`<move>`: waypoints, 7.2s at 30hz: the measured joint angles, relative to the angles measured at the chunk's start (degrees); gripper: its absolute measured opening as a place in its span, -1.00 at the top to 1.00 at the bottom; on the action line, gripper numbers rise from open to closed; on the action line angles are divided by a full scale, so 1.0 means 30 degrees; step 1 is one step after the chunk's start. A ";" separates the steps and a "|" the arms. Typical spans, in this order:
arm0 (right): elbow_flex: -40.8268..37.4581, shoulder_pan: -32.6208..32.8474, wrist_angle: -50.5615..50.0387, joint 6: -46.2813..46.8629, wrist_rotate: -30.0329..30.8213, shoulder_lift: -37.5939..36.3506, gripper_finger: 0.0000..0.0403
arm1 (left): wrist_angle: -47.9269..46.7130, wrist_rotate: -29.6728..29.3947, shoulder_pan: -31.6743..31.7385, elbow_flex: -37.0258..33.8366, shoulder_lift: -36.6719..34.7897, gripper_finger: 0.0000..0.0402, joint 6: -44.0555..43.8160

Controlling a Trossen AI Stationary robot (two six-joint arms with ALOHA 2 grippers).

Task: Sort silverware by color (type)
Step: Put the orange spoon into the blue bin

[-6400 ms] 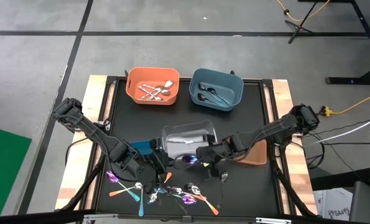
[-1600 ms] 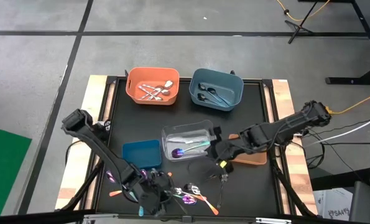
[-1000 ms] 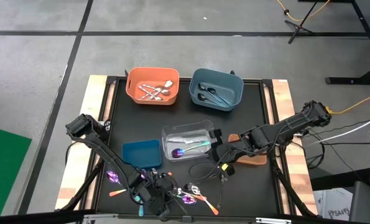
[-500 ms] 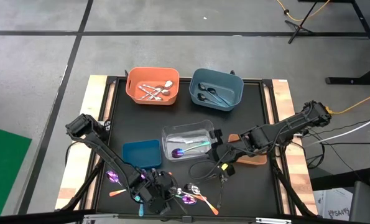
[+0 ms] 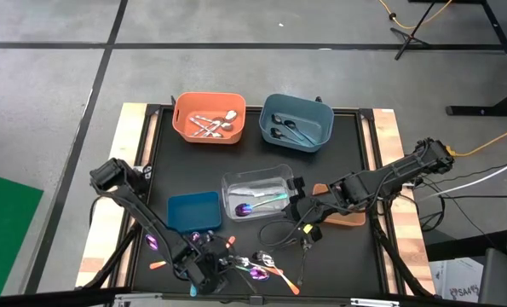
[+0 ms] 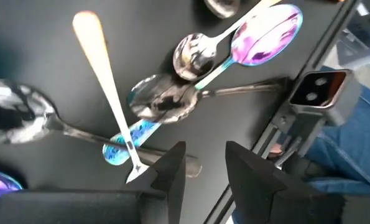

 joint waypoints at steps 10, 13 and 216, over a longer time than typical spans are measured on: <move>0.0000 0.0000 0.0000 0.0000 0.0007 0.0000 0.64 | -0.0016 0.2168 -0.0273 0.0000 0.2090 0.47 -0.1673; 0.0000 0.0000 -0.0002 -0.0002 0.0015 0.0000 0.64 | -0.0158 0.2282 -0.0267 0.0000 0.2202 0.47 -0.1680; -0.0007 0.0000 0.0022 0.0007 -0.0002 0.0007 0.64 | -1.5739 -0.0605 0.2348 -0.1685 -0.6876 1.00 0.3916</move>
